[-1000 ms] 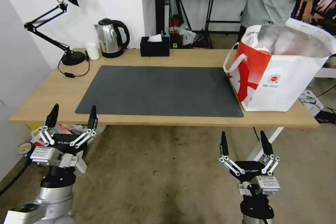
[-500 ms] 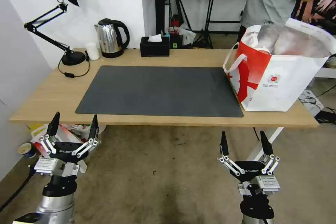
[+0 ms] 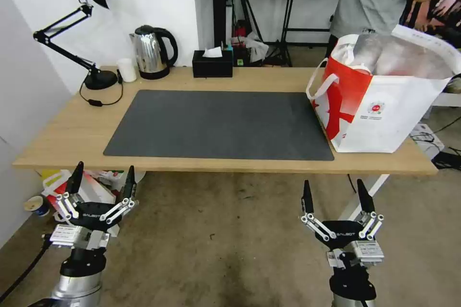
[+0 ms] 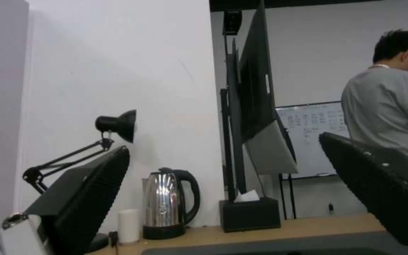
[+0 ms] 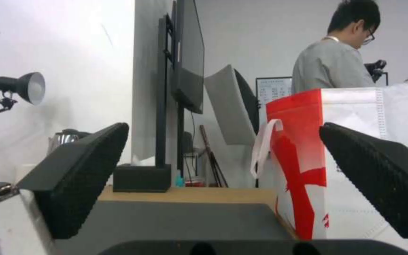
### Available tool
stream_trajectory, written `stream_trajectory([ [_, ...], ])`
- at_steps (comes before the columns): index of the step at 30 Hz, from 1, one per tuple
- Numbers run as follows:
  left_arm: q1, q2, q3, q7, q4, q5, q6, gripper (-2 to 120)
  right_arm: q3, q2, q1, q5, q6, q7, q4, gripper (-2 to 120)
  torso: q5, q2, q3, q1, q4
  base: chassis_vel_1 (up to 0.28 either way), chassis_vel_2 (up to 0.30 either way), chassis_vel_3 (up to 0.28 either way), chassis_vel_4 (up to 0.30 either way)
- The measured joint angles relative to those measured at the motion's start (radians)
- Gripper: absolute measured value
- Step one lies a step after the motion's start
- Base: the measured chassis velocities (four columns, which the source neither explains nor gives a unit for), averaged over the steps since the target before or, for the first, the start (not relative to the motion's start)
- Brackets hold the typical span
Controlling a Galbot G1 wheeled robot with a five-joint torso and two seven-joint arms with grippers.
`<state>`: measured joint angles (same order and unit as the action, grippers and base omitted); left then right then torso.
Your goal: Pick up the trash from the table and place it into the takeout bag.
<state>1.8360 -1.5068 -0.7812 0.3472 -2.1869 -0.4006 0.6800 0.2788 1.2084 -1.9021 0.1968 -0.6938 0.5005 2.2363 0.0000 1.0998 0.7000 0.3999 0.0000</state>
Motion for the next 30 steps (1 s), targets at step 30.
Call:
stream_trajectory([
  [30,-0.007,-0.025,-0.009,-0.005,0.046,0.026,0.043,100,0.000,0.000,0.000,0.000,0.000,0.000,0.000,100,0.0000,0.000,0.000,0.000,0.0000,0.000,0.000,0.000,0.000],
])
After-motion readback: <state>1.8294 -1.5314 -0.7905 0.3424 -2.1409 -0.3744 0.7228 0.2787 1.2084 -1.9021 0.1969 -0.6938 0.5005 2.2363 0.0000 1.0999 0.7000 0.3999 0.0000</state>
